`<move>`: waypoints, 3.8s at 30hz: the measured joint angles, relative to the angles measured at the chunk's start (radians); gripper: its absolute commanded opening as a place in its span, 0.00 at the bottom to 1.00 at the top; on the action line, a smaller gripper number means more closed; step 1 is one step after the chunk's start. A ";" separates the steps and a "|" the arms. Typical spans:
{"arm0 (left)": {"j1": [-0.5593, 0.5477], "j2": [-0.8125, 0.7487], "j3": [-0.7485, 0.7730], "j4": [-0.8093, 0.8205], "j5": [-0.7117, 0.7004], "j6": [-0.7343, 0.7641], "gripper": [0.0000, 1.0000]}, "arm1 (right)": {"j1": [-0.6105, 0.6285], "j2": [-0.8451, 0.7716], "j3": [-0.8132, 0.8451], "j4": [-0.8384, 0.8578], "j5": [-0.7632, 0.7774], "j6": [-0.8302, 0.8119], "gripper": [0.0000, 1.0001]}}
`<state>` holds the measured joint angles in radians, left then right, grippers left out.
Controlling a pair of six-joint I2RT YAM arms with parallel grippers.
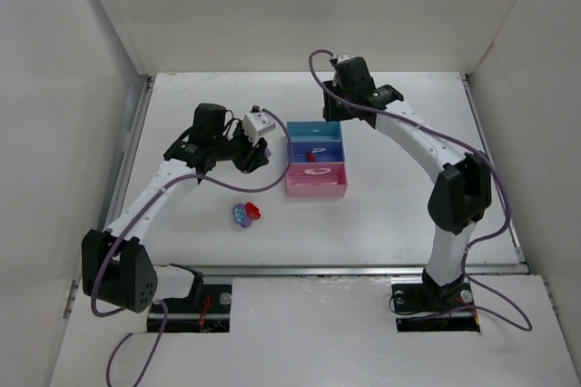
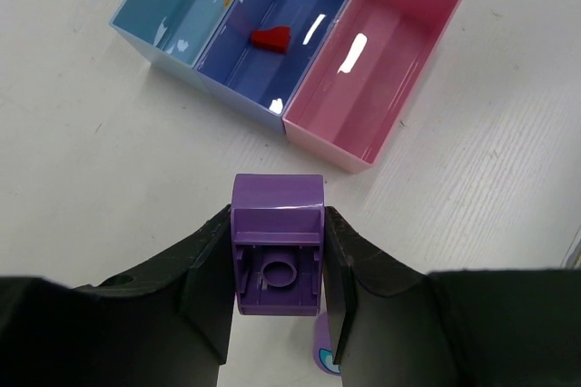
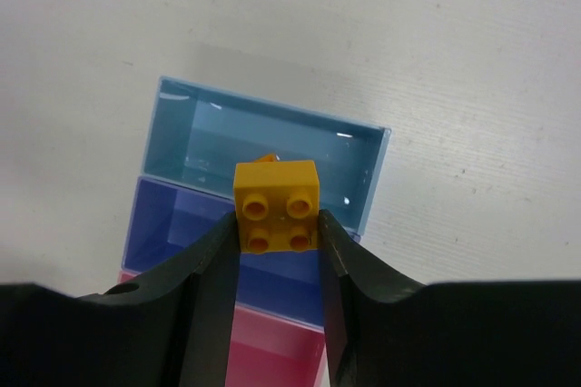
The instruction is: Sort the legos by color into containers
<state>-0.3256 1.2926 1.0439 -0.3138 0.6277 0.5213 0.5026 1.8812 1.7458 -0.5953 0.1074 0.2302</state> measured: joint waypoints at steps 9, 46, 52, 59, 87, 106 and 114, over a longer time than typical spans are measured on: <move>0.000 0.000 0.000 0.012 -0.006 -0.003 0.00 | -0.004 0.060 0.034 0.025 -0.078 0.010 0.00; -0.268 0.083 0.034 0.048 -0.167 0.066 0.00 | -0.069 -0.151 -0.065 0.036 -0.116 0.090 0.64; -0.312 0.229 0.085 0.108 -0.167 0.093 0.00 | -0.142 -0.320 -0.214 0.063 -0.080 0.102 0.64; -0.331 0.353 0.160 0.123 -0.146 0.165 0.05 | -0.142 -0.383 -0.380 0.061 -0.061 0.106 0.64; -0.365 0.414 0.289 0.015 -0.130 0.243 1.00 | -0.167 -0.420 -0.398 0.072 -0.106 0.093 0.64; -0.119 -0.167 -0.226 -0.307 -0.330 0.433 1.00 | -0.002 -0.321 -0.357 0.071 -0.154 0.039 0.64; -0.104 -0.083 -0.291 -0.279 -0.323 0.426 1.00 | 0.039 -0.309 -0.354 0.064 -0.150 0.034 0.64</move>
<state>-0.4297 1.2095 0.7532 -0.5930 0.3042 0.9478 0.5419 1.5719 1.3922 -0.5316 -0.0425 0.2646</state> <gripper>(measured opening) 0.997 0.644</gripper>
